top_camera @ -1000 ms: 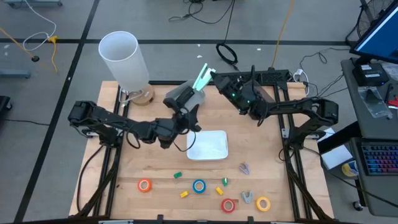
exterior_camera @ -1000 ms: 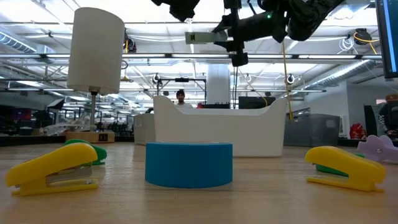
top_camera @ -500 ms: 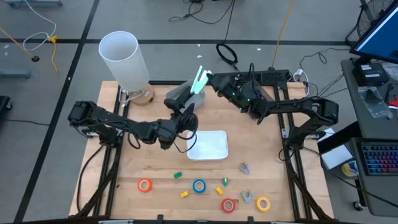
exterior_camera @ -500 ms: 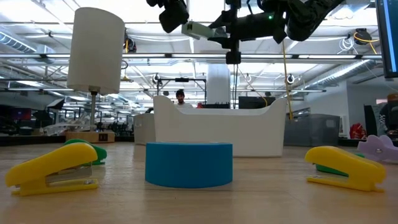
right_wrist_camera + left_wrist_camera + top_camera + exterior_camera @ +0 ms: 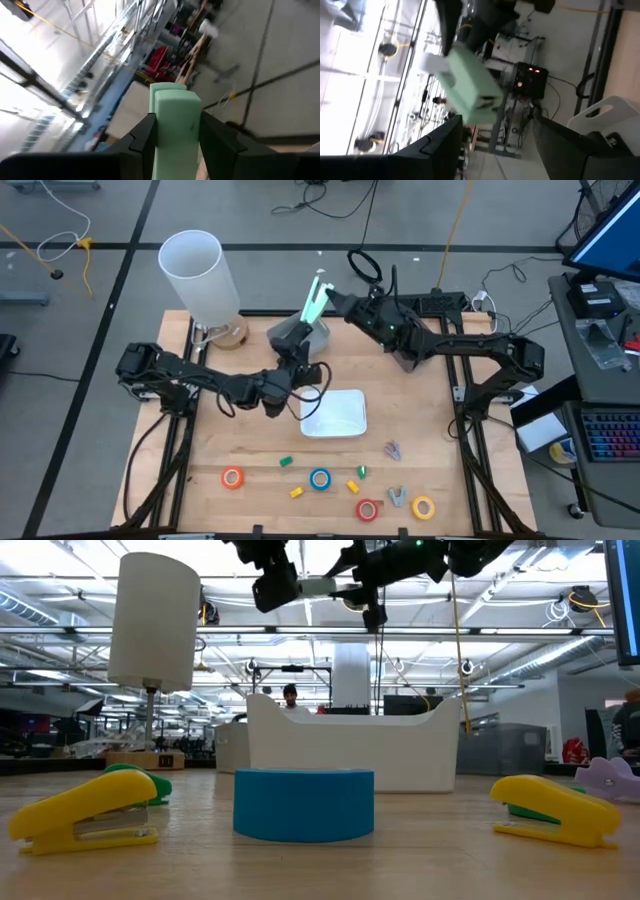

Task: Pick and place Stapler, Stapler remover, tape
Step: Put the light blue stapler into the gray bin

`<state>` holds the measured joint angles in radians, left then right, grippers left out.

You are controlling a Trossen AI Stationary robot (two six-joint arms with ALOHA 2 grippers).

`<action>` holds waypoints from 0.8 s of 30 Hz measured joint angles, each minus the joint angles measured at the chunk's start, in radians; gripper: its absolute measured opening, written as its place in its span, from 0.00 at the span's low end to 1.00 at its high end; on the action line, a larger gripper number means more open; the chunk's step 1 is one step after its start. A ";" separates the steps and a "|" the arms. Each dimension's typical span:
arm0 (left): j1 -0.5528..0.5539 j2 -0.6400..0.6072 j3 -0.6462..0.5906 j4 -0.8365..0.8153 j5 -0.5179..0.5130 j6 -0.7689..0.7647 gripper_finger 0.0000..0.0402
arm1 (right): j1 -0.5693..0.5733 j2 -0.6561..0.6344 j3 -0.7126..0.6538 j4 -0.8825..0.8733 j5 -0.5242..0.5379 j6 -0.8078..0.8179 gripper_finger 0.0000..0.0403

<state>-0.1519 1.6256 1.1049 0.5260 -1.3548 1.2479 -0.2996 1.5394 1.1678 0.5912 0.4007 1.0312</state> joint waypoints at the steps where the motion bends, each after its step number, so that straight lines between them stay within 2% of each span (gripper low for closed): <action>1: -0.001 0.002 0.000 0.022 -0.015 0.005 0.60 | 0.000 0.000 0.001 -0.003 0.014 -0.019 0.28; 6: -0.007 0.002 0.000 0.080 -0.035 0.033 0.60 | 0.000 0.000 0.004 -0.061 0.045 -0.011 0.28; 11: 0.003 0.003 -0.001 0.079 -0.012 0.021 0.60 | 0.000 0.000 0.004 -0.045 0.040 0.001 0.28; 16: 0.008 0.003 -0.001 0.078 0.024 0.047 0.60 | 0.000 0.000 0.004 -0.051 -0.091 -0.026 0.28; 24: 0.008 0.003 -0.001 0.114 0.046 0.104 0.60 | 0.007 0.000 0.004 -0.084 -0.142 -0.016 0.28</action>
<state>-0.1444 1.6287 1.1042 0.6399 -1.3087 1.3523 -0.2930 1.5398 1.1717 0.5067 0.2591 1.0150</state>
